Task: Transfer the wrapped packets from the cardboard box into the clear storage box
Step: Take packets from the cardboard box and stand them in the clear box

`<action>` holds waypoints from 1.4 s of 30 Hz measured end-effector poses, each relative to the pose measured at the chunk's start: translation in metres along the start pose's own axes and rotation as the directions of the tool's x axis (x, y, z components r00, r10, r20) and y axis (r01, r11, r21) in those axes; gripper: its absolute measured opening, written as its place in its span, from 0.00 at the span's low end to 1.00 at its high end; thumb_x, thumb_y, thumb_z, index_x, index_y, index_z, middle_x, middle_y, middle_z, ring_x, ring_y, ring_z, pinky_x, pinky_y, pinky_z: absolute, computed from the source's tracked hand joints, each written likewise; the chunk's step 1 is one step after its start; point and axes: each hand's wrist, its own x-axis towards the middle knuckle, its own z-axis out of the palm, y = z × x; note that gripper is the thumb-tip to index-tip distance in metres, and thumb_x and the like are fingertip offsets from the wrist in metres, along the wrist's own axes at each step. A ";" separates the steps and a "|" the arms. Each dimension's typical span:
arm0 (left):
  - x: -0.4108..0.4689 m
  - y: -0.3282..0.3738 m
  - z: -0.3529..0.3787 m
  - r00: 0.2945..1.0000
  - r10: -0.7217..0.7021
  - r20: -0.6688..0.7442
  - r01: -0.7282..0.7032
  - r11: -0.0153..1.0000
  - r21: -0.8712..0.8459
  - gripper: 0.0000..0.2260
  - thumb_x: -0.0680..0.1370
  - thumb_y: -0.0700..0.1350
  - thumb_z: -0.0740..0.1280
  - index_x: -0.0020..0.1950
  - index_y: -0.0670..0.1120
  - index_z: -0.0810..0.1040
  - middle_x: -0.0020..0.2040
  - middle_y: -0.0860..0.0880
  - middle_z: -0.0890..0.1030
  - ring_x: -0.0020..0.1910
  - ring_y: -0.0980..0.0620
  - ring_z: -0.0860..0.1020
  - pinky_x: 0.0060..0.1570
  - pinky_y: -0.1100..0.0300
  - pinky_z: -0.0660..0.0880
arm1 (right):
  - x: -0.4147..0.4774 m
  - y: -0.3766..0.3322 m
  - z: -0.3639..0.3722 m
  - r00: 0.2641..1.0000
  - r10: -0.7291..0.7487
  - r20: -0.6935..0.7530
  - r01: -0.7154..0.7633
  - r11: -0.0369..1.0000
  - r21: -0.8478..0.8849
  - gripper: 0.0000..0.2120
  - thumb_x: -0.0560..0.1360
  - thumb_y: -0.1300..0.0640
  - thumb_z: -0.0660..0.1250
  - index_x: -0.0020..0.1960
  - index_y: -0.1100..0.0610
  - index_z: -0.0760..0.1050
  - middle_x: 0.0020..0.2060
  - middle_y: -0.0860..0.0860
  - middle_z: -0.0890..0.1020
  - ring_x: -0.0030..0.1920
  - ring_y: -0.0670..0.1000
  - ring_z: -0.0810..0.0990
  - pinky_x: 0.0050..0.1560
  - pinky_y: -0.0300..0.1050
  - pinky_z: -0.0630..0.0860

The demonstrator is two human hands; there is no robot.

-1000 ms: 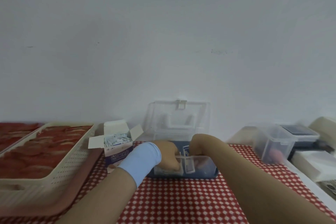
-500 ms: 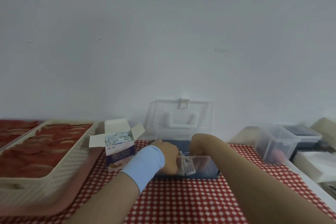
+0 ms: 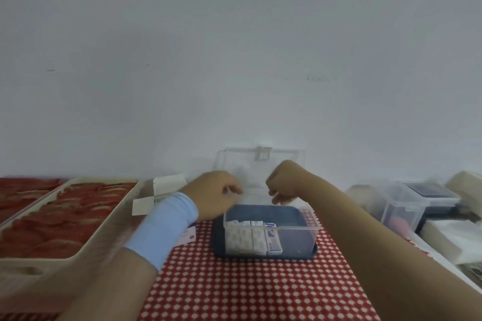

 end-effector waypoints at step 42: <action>-0.046 -0.112 -0.015 0.895 -0.266 -0.359 0.242 0.964 -0.110 0.11 0.79 0.45 0.67 0.59 0.56 0.81 0.59 0.54 0.77 0.59 0.54 0.76 0.63 0.56 0.72 | 0.012 -0.108 0.110 0.815 -0.510 -0.276 0.474 0.860 -0.192 0.11 0.78 0.55 0.69 0.60 0.47 0.81 0.52 0.44 0.85 0.49 0.44 0.80 0.52 0.41 0.77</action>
